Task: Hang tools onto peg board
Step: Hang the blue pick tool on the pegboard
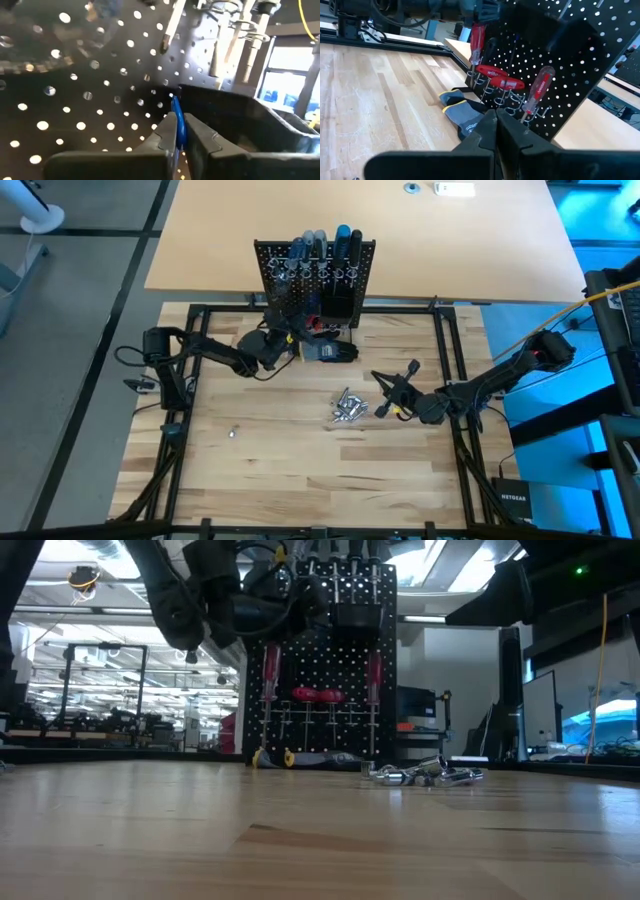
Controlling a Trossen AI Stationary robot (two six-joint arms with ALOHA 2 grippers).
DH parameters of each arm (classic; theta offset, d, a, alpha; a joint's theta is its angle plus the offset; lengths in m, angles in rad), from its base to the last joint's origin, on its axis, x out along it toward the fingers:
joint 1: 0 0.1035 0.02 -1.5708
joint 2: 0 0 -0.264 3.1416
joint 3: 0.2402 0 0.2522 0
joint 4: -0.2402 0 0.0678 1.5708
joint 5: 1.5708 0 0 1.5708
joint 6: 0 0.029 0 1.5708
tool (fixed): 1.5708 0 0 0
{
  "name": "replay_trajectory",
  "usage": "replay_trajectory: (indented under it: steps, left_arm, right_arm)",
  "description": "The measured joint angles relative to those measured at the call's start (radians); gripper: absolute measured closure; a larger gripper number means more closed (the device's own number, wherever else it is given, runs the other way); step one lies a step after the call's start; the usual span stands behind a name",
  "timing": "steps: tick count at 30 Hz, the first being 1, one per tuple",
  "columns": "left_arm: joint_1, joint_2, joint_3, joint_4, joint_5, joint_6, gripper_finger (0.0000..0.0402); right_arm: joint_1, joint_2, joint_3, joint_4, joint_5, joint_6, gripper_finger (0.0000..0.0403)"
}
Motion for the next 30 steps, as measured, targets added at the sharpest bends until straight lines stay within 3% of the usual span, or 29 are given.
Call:
replay_trajectory:
  steps: [9, 21, 30]
  left_arm:
    - [0.005, 0.0, 0.001, -0.044, -0.002, -0.065, 0.0386]
    - [0.028, 0.004, 0.001, 0.057, -0.005, -0.059, 0.0385]
    - [0.04, 0.061, 0.057, 0.063, 0.051, -0.056, 0.0385]
  right_arm:
    - [0.0, 0.0, 0.0, -0.001, -0.001, -0.001, 0.0395]
    - [0.0, 0.0, 0.0, -0.001, -0.001, 0.001, 0.0395]
    - [0.0, 0.0, 0.001, 0.0, -0.001, 0.001, 0.0395]
